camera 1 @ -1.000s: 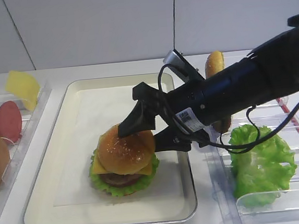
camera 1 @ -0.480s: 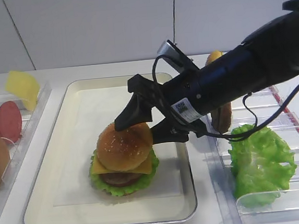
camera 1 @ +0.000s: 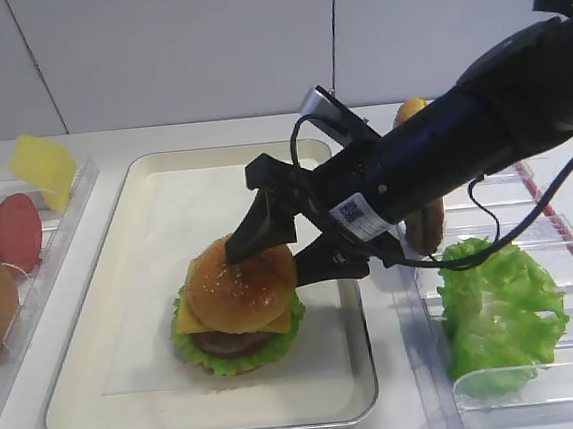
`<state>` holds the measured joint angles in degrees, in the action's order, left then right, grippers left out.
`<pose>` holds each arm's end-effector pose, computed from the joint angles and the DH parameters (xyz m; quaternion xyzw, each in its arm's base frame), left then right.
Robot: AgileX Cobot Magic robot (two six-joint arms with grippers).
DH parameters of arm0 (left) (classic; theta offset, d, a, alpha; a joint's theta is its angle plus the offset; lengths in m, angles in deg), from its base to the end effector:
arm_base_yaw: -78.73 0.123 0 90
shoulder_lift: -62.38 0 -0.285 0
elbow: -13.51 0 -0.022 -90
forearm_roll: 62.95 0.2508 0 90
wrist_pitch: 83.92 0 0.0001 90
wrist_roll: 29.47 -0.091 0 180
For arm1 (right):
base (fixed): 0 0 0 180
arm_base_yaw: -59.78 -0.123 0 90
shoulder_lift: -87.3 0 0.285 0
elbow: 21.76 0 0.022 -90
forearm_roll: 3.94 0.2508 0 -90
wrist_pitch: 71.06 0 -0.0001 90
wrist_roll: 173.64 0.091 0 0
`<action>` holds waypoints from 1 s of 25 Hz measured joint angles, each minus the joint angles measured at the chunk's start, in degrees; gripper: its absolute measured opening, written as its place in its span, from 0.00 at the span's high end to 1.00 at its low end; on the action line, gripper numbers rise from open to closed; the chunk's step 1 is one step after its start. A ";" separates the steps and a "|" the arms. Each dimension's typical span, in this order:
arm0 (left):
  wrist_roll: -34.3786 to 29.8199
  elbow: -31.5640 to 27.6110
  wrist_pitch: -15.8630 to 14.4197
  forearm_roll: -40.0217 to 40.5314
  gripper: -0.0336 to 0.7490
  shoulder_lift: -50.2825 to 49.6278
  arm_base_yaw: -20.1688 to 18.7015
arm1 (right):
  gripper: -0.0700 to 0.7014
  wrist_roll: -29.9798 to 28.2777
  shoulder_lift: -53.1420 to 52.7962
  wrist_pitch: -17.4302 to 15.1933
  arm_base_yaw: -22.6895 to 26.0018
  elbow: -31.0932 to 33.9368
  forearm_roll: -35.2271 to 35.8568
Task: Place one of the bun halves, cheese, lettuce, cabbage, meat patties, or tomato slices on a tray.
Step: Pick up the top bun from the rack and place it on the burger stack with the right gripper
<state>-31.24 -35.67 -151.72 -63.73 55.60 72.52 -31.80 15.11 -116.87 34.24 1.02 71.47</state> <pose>-0.0120 0.0001 0.2646 0.0621 0.8798 -0.0250 0.4707 0.2699 0.1990 0.1941 -0.0671 0.8893 0.4462 0.0743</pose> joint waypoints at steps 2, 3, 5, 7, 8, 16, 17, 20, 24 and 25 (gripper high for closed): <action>0.00 0.00 0.00 0.00 0.64 0.00 0.00 | 0.24 0.93 0.00 -0.09 0.00 -1.09 -0.80; 0.00 0.00 0.00 0.00 0.64 0.00 0.00 | 0.24 1.15 0.00 -0.09 0.00 -1.49 -1.10; 0.00 0.00 0.00 0.00 0.64 0.00 0.00 | 0.24 1.96 0.00 -0.20 0.00 -2.51 -2.12; 0.00 0.00 0.00 0.00 0.64 0.00 0.00 | 0.24 2.89 0.00 -0.20 0.00 -2.95 -3.30; 0.00 0.00 0.00 0.00 0.64 0.00 0.00 | 0.24 3.41 0.00 -0.29 0.00 -3.05 -3.98; 0.00 0.00 0.00 0.00 0.64 0.00 0.00 | 0.24 4.87 0.00 -0.63 0.00 -3.20 -6.75; 0.00 0.00 0.00 0.00 0.64 0.00 0.00 | 0.24 5.75 0.00 -0.63 0.00 -3.31 -7.74; 0.00 0.00 0.00 0.00 0.64 0.00 0.00 | 0.24 9.02 0.00 -1.19 0.00 -5.41 -12.51; 0.00 0.00 0.00 0.00 0.64 0.00 0.00 | 0.24 13.66 0.00 -2.13 0.00 -9.00 -18.52; 0.00 0.00 0.00 0.00 0.64 0.00 0.00 | 0.24 14.68 0.00 -2.69 0.00 -9.96 -20.08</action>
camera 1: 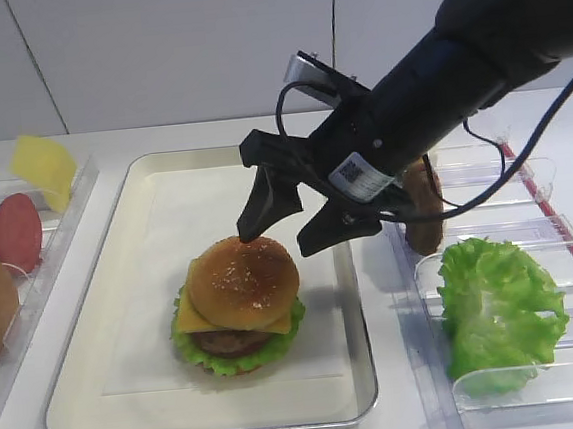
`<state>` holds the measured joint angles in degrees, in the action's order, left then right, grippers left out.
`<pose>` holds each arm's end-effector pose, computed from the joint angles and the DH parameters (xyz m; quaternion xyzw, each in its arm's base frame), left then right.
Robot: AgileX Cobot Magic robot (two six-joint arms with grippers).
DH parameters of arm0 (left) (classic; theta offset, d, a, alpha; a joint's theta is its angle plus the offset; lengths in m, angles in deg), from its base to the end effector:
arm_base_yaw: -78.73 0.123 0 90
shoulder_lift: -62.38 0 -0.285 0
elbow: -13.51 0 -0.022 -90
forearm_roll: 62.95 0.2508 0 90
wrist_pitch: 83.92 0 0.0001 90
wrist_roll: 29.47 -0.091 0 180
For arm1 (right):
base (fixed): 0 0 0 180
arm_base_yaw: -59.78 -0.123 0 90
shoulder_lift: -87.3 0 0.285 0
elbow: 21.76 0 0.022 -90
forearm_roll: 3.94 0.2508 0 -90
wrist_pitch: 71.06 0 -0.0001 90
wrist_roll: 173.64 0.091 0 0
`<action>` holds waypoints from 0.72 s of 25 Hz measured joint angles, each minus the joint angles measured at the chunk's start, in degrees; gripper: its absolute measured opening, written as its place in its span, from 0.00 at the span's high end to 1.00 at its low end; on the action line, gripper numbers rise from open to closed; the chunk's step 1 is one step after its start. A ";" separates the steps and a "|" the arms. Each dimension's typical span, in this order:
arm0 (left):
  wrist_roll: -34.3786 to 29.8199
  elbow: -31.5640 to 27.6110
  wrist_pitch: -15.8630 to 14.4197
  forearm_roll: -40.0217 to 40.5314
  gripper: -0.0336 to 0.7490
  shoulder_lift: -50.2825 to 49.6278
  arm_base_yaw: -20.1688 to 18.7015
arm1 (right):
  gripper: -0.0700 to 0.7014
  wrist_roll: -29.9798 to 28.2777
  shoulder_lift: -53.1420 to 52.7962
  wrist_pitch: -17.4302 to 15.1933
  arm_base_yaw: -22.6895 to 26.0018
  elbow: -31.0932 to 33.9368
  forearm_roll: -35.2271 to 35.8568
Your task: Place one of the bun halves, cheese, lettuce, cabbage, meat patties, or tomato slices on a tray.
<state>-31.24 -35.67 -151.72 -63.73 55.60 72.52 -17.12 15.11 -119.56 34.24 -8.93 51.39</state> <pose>-0.0120 0.0001 0.2646 0.0621 0.8798 -0.0250 0.4707 0.2882 0.1999 0.2214 -0.1170 0.9157 0.3767 0.0771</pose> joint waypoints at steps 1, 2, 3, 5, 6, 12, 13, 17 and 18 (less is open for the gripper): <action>0.00 0.00 0.00 0.00 0.64 0.00 0.00 | 0.24 1.28 0.00 -0.58 0.00 -0.93 -1.72; 0.00 0.00 0.00 0.00 0.64 0.00 0.00 | 0.24 2.68 0.00 -1.21 0.00 -1.94 -3.21; 0.00 0.00 0.00 0.00 0.64 0.00 0.00 | 0.24 4.19 0.00 -2.12 0.00 -2.92 -5.25; 0.00 0.00 0.00 0.00 0.64 0.00 0.00 | 0.24 7.15 0.04 -4.78 0.00 -5.81 -9.23; 0.00 0.00 0.00 0.00 0.64 0.00 0.00 | 0.24 8.81 0.04 -6.16 0.00 -7.27 -11.45; 0.00 0.00 0.00 0.00 0.64 0.00 0.00 | 0.24 18.54 0.13 -19.04 0.00 -20.02 -24.12; 0.00 0.00 0.00 0.00 0.64 0.00 0.00 | 0.24 20.01 0.13 -20.11 0.00 -22.16 -25.99; 0.00 0.00 0.00 0.00 0.64 0.00 0.00 | 0.24 24.71 0.03 -21.54 0.00 -27.94 -32.82; 0.00 0.00 0.00 0.00 0.64 0.00 0.00 | 0.24 25.50 -0.24 -21.69 0.00 -28.58 -34.49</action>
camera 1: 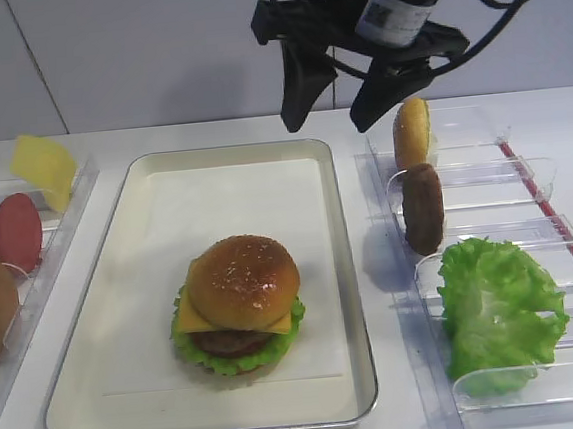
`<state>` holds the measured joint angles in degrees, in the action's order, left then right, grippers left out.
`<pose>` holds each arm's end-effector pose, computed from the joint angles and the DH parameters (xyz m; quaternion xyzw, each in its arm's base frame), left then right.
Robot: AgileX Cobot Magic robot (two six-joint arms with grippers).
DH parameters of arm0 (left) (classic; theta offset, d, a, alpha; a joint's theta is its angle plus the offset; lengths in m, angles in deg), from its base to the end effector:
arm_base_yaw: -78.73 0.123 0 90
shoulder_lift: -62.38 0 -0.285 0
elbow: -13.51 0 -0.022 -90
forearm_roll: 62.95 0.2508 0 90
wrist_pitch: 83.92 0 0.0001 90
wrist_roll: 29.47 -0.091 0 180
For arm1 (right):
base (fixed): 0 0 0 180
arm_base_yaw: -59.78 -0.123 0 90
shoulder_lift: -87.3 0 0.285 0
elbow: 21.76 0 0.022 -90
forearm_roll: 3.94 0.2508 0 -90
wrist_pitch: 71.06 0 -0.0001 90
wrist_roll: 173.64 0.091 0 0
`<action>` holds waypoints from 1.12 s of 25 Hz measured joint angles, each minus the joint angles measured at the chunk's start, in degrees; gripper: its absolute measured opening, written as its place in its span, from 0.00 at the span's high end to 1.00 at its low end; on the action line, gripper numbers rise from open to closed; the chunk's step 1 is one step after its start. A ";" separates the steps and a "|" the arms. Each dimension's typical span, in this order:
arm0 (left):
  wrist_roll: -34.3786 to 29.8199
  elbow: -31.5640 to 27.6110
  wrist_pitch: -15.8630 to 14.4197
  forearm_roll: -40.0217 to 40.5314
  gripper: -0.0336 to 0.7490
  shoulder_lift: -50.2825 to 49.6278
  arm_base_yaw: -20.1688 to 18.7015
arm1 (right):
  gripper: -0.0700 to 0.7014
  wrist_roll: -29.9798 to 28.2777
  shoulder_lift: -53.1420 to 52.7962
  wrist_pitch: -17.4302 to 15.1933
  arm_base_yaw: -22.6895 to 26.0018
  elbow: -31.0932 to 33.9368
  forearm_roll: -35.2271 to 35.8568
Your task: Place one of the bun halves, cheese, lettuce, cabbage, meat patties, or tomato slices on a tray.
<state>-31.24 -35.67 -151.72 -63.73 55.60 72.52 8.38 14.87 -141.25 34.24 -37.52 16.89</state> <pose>-0.0120 0.0001 0.2646 0.0621 0.8798 -0.0250 0.4707 0.3167 0.1851 0.3278 -0.1648 0.9579 0.2091 0.1071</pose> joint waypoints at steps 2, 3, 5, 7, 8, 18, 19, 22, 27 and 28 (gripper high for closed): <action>0.00 0.00 0.00 0.00 0.64 0.00 0.00 | 0.25 1.70 -0.75 -0.30 0.00 -0.35 -3.37; 0.00 0.00 0.00 0.00 0.64 0.00 0.00 | 0.25 2.49 -1.50 -0.45 0.00 -0.35 -5.70; 0.00 0.00 0.00 0.00 0.64 0.00 0.00 | 0.25 3.80 -3.66 -0.60 0.00 0.08 -10.03; 0.00 0.00 0.00 0.00 0.64 0.00 0.00 | 0.25 4.47 -6.42 -0.72 0.00 1.19 -14.35; 0.00 0.00 0.00 0.00 0.64 0.00 0.00 | 0.25 4.89 -8.25 -0.84 0.00 2.02 -16.27; 0.00 0.00 0.00 0.00 0.64 0.00 0.00 | 0.32 7.38 -32.86 -1.66 0.00 16.73 -20.83; 0.00 0.00 0.00 0.00 0.64 0.00 0.00 | 0.32 7.87 -35.46 -1.66 0.00 18.82 -20.83; 0.00 0.00 0.00 0.00 0.64 0.00 0.00 | 0.32 8.53 -44.40 -2.01 0.00 23.60 -20.83; 0.00 0.00 0.00 0.00 0.64 0.00 0.00 | 0.33 8.67 -58.16 -2.48 0.00 31.30 -22.13; 0.00 0.00 0.00 0.00 0.64 0.00 0.00 | 0.33 8.67 -60.60 -2.61 0.00 32.69 -22.66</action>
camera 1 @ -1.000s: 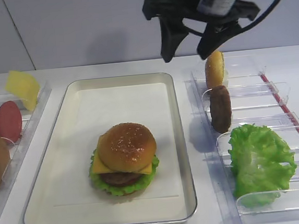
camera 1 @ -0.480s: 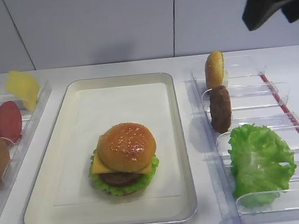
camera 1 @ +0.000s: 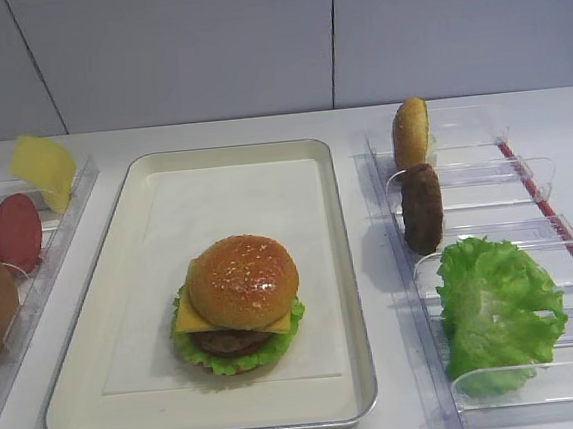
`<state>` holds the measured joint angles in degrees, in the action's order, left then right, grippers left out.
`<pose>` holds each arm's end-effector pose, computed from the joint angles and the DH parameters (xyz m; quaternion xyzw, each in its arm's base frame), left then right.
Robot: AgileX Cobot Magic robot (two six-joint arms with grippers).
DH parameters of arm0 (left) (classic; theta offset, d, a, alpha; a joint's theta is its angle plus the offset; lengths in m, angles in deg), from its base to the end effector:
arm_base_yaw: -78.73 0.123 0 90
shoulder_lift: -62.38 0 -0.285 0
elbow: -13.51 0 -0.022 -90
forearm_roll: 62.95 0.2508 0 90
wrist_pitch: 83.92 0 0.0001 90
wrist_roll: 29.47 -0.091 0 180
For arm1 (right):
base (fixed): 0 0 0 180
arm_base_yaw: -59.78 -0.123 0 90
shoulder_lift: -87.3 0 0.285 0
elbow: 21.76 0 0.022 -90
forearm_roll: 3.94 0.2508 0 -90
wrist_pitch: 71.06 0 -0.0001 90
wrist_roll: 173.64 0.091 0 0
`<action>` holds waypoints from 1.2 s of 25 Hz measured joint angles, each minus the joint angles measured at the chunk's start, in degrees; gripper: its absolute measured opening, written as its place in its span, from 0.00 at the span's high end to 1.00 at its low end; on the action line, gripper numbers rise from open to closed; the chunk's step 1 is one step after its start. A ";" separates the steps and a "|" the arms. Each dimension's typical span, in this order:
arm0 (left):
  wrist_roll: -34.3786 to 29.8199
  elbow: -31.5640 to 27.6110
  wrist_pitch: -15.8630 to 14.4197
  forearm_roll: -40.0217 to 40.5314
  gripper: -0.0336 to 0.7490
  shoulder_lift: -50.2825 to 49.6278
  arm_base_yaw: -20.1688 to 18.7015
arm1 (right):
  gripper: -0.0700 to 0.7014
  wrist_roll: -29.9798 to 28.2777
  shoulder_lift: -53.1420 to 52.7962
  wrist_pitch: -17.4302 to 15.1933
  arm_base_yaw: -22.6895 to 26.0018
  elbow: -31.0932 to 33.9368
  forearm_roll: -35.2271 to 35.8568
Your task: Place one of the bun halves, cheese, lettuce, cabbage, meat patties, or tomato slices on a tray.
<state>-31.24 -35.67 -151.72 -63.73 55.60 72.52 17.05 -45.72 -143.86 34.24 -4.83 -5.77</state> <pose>-0.0120 0.0001 0.2646 0.0621 0.8798 -0.0250 0.4707 0.0765 0.0335 0.3952 -0.1189 0.9217 0.0995 0.3555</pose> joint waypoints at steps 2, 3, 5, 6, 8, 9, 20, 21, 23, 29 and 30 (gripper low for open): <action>0.00 0.00 0.00 0.00 0.64 0.00 0.00 | 0.33 0.00 -4.07 0.00 0.00 2.55 -0.96; 0.00 0.00 0.00 0.00 0.64 0.00 0.00 | 0.33 -0.17 -6.06 0.00 0.00 4.06 -1.62; 0.00 0.00 0.00 0.00 0.64 0.00 0.00 | 0.33 -1.26 -9.50 0.00 0.00 7.01 -2.95; 0.00 0.00 0.00 0.00 0.64 0.00 0.00 | 0.33 -1.96 -11.38 0.00 0.00 8.28 -3.63; 0.00 0.00 0.00 0.00 0.64 0.00 0.00 | 0.34 -2.44 -15.29 -0.09 0.00 11.19 -4.94; 0.00 0.00 0.00 0.00 0.64 0.00 0.00 | 0.34 -2.59 -17.07 -0.09 0.00 12.38 -5.58; 0.00 0.00 0.00 0.00 0.64 0.00 0.00 | 0.38 -2.86 -36.77 -0.71 4.44 23.01 -6.99; 0.00 0.00 0.00 0.00 0.64 0.00 0.00 | 0.38 -2.86 -37.80 -0.71 6.31 23.95 -6.99; 0.00 0.00 0.00 0.00 0.64 0.00 0.00 | 0.38 -2.86 -39.56 -0.71 9.89 25.56 -6.99; 0.00 0.00 0.00 0.00 0.64 0.00 0.00 | 0.38 -4.99 -40.16 -0.74 20.48 29.63 -4.27; 0.00 0.00 0.00 0.00 0.64 0.00 0.00 | 0.38 -6.00 -40.16 -0.74 21.53 30.00 -3.26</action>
<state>-31.24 -35.67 -151.72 -63.73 55.60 72.52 11.05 -85.88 -144.60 55.77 25.17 -9.03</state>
